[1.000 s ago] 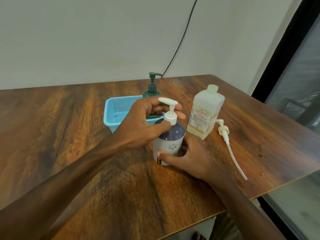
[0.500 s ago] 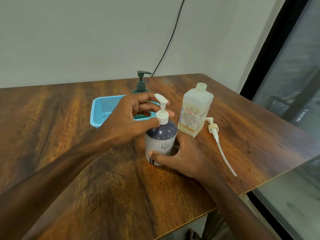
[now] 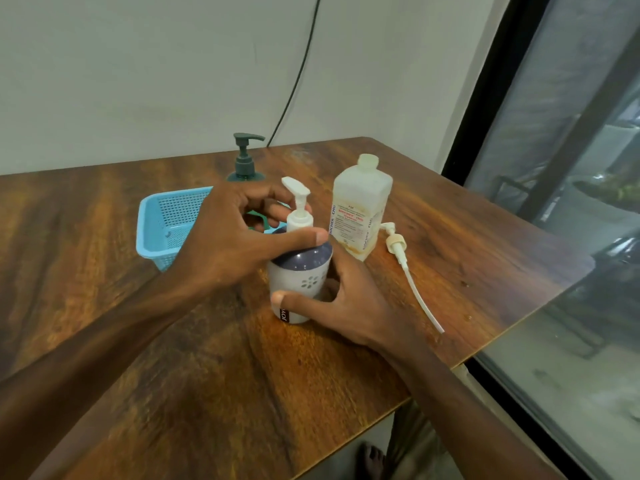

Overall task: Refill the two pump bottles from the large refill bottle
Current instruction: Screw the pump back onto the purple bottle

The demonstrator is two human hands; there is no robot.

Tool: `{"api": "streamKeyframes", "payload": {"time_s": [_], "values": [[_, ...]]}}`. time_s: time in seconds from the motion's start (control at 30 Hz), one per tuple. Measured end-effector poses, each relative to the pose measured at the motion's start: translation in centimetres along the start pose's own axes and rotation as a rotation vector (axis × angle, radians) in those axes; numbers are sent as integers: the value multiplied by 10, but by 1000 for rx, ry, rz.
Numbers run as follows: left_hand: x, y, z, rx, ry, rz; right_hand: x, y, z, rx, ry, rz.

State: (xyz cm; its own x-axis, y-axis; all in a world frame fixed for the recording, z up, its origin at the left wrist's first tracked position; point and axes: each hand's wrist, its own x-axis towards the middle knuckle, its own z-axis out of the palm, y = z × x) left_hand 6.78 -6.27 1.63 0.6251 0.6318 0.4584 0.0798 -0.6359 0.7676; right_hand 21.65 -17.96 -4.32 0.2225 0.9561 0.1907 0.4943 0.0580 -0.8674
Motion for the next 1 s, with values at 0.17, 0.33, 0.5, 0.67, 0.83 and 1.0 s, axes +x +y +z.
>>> {"api": "streamKeyframes", "payload": {"time_s": [0.17,0.33,0.5,0.67,0.83,1.0], "values": [[2,2,-8,-12,-88,-1,1,0,0,20,59,-38],[7,1,-15,42,-163,40,2,-1,-1,15,58,-45],[3,4,-11,101,-88,100,5,6,-1,8,67,-47],[-2,7,-1,181,70,137,6,9,0,-19,110,-51],[4,12,0,157,-27,130,6,6,-2,-25,123,-51],[10,7,-7,156,-118,186,5,1,-3,-32,112,-66]]}}
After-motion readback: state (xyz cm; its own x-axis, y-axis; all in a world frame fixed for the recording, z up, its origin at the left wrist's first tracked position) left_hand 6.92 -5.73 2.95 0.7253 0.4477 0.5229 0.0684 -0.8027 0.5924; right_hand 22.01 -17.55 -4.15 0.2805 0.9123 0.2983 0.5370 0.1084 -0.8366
